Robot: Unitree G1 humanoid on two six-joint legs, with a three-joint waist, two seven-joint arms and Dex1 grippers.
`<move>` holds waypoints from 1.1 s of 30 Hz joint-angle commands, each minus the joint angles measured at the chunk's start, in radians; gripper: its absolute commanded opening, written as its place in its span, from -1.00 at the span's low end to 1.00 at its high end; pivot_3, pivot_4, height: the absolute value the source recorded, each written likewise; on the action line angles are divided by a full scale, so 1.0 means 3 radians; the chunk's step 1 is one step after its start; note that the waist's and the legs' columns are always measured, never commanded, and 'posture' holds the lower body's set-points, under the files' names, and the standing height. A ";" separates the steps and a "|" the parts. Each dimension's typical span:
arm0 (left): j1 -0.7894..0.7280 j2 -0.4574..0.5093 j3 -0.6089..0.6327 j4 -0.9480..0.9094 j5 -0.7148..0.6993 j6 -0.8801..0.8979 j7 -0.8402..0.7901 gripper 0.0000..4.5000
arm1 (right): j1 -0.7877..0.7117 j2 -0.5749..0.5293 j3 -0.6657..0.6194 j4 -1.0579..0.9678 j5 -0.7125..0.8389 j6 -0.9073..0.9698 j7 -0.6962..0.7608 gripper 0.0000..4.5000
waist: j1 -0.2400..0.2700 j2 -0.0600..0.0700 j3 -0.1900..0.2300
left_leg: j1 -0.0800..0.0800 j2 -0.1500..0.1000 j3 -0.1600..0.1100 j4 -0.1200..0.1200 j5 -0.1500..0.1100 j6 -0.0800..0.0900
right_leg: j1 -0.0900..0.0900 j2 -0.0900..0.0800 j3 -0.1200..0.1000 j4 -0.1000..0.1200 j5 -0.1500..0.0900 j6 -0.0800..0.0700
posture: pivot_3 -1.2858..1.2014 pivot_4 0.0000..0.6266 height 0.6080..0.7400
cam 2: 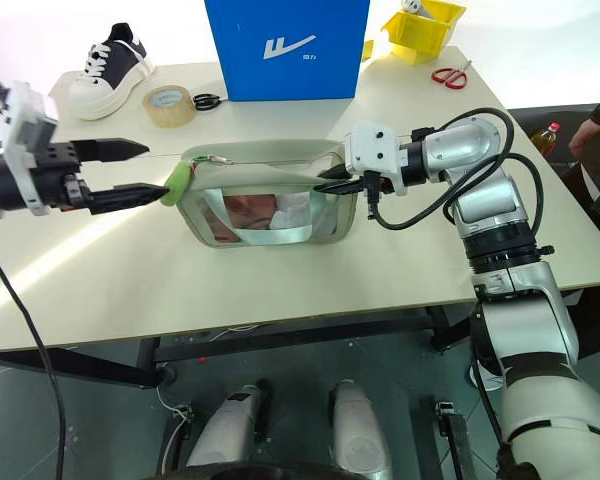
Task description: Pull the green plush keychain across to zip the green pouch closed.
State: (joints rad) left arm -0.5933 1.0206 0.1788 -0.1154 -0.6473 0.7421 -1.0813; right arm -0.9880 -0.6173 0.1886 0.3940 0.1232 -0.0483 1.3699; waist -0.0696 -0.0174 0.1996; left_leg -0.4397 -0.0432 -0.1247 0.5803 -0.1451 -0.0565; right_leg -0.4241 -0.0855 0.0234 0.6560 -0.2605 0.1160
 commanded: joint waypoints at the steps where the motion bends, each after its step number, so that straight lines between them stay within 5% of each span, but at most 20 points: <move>1: 0.0012 -0.0010 -0.0067 -0.0183 0.0034 -0.0056 -0.0031 1.00 | -0.0073 0.0025 -0.0060 -0.0077 0.0030 0.0002 -0.0056 -0.98 | -0.0001 0.0000 0.0000 | 0.0000 0.0001 0.0000 0.0000 0.0000 0.0000 | 0.0000 0.0001 0.0000 0.0000 0.0000 0.0000 | 0.03 -0.52 1.00; 5: -0.0037 -0.0130 -0.0288 0.0058 0.0467 -0.0463 0.0135 1.00 | -0.0074 0.0046 -0.0067 -0.0146 0.0050 0.0068 -0.0093 -0.98 | 0.0004 0.0000 0.0000 | 0.0001 0.0005 0.0000 0.0000 0.0000 0.0000 | 0.0000 0.0006 0.0001 0.0000 0.0002 -0.0003 | 0.03 -0.52 1.00; 7: -0.0178 -0.0256 -0.0328 0.0267 0.0575 -0.0547 0.0248 0.75 | -0.0074 0.0060 -0.0073 -0.0170 0.0059 0.0109 -0.0112 -1.00 | 0.0012 0.0000 0.0000 | 0.0003 0.0005 0.0000 0.0000 0.0000 0.0000 | 0.0002 0.0007 0.0001 0.0000 0.0002 -0.0004 | 0.03 -0.52 1.00; 15: -0.0280 -0.0222 -0.0295 0.0304 0.0574 -0.0571 0.0011 -0.95 | -0.0080 0.0062 -0.0069 -0.0122 0.0028 0.0111 -0.0141 -1.00 | 0.0005 0.0000 0.0000 | 0.0002 0.0008 0.0001 -0.0001 0.0000 0.0000 | 0.0000 0.0010 0.0002 0.0000 0.0003 -0.0005 | 0.03 -0.52 1.00; 26: -0.0706 -0.0132 -0.0254 0.0369 0.0437 -0.0332 -0.0209 -0.98 | -0.0156 0.0066 -0.0039 -0.0051 -0.0010 0.0040 -0.0146 -1.00 | 0.0002 0.0000 0.0000 | 0.0002 0.0010 0.0001 0.0000 0.0000 0.0000 | 0.0000 0.0012 0.0002 0.0000 0.0004 -0.0006 | 0.03 -0.52 1.00; 33: -0.0319 0.0000 -0.0294 0.0142 0.0500 -0.0352 -0.0378 -0.98 | -0.0195 0.0036 -0.0048 -0.0049 -0.0010 0.0030 -0.0140 -1.00 | -0.0001 0.0000 0.0000 | 0.0002 0.0010 0.0002 -0.0001 0.0000 0.0000 | 0.0000 0.0012 0.0003 0.0001 0.0004 -0.0006 | 0.03 -0.52 1.00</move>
State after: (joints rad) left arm -0.7004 0.9952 0.0629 -0.0260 -0.4872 0.6477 -1.1728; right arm -1.0141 -0.5997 0.1909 0.4016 0.1185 -0.0280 1.3294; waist -0.0699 -0.0174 0.1995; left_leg -0.4390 -0.0399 -0.1242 0.5801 -0.1451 -0.0565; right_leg -0.4243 -0.0817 0.0243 0.6562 -0.2595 0.1143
